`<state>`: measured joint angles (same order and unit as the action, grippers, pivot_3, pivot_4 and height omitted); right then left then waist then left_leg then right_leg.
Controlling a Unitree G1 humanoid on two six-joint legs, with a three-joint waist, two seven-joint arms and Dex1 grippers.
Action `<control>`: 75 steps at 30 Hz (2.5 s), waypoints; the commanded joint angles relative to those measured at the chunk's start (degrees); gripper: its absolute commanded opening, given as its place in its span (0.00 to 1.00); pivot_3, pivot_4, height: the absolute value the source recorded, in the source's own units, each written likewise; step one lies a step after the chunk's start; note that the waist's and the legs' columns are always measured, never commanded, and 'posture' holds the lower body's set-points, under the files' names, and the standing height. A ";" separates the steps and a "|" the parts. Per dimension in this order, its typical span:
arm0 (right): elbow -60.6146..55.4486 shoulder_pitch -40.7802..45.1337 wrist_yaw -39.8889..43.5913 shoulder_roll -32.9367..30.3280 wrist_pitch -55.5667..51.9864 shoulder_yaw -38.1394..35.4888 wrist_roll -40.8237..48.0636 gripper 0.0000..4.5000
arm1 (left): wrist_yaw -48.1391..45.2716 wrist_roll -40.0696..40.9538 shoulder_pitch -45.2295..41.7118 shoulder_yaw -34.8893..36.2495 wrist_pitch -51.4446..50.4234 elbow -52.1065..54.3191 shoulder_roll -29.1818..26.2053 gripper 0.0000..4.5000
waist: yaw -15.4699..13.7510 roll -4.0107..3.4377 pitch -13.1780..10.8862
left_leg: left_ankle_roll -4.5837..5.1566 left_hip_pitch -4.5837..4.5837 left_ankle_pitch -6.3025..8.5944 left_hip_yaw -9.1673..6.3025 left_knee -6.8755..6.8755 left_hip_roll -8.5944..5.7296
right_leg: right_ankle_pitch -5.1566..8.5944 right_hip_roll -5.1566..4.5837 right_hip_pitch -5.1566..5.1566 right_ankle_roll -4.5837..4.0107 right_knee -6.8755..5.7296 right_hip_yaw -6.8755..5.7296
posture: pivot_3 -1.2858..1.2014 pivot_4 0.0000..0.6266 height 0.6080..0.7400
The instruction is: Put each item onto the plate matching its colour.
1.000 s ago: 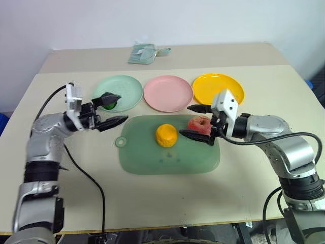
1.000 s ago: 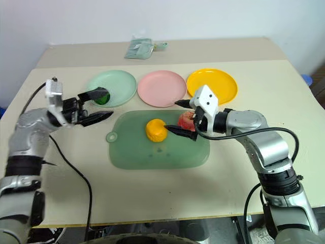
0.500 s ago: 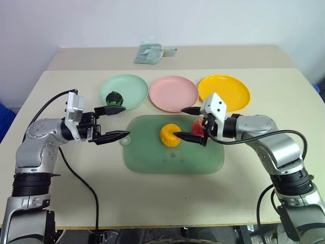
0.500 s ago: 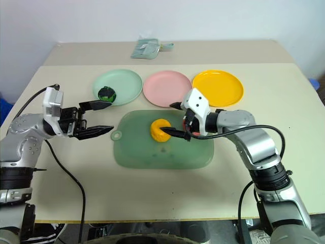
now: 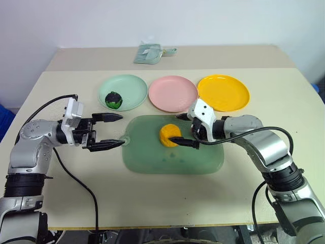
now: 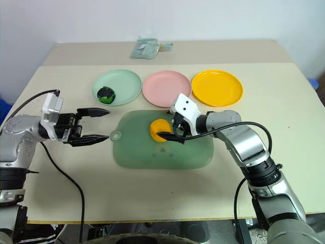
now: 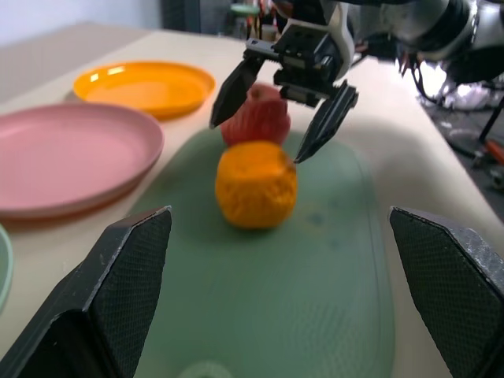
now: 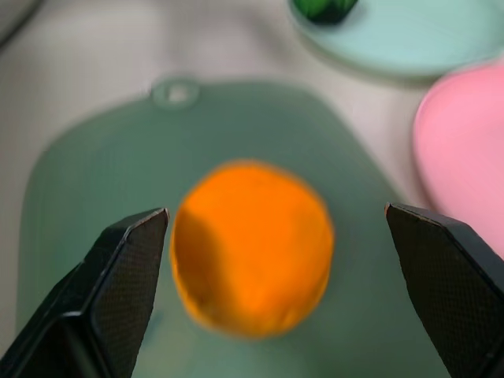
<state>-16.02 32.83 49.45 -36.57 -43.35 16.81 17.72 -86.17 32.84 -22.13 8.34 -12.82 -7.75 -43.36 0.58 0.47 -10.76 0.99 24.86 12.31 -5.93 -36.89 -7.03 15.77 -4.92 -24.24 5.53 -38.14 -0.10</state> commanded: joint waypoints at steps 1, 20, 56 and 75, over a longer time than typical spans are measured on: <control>0.01 1.23 0.33 -0.23 0.28 1.45 -1.98 1.00 | -1.09 -0.97 0.18 0.13 2.53 -1.01 -0.35 0.99 | 0.06 0.00 0.00 | 0.00 0.00 0.00 0.00 0.00 0.00 | 0.00 0.00 0.00 0.00 0.00 0.00 | 0.52 0.24 0.98; 2.03 2.17 -1.17 5.85 -1.29 -3.53 1.71 0.63 | -0.73 -1.62 0.01 0.63 6.99 -4.47 0.65 1.00 | 0.06 0.00 0.00 | 0.02 0.00 0.02 0.00 0.01 0.00 | 0.00 0.00 0.00 0.00 -0.01 0.00 | 0.52 0.24 0.98; 1.98 0.53 0.87 -5.21 -0.99 -20.51 12.84 1.00 | 10.02 5.85 -2.68 1.27 -5.52 6.89 5.58 1.00 | -0.03 -0.03 -0.01 | 0.29 0.04 0.16 0.13 0.06 0.00 | -0.01 0.00 0.03 0.01 0.05 0.12 | 0.52 0.24 0.98; 7.53 -4.67 3.78 -7.06 5.38 -11.67 2.84 0.82 | 9.77 3.05 -1.04 -0.86 -6.30 8.22 3.00 1.00 | 0.01 -0.02 -0.01 | 0.28 0.02 0.17 0.14 -0.02 0.02 | -0.02 0.00 0.09 0.03 0.04 0.11 | 0.52 0.24 0.98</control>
<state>-7.63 27.38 53.04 -44.50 -37.42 6.10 19.02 -77.18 35.95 -22.38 5.72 -20.38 0.07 -40.44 0.60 0.46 -10.77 1.27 24.88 12.47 -5.80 -36.90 -7.01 15.75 -4.92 -24.15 5.56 -38.11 0.01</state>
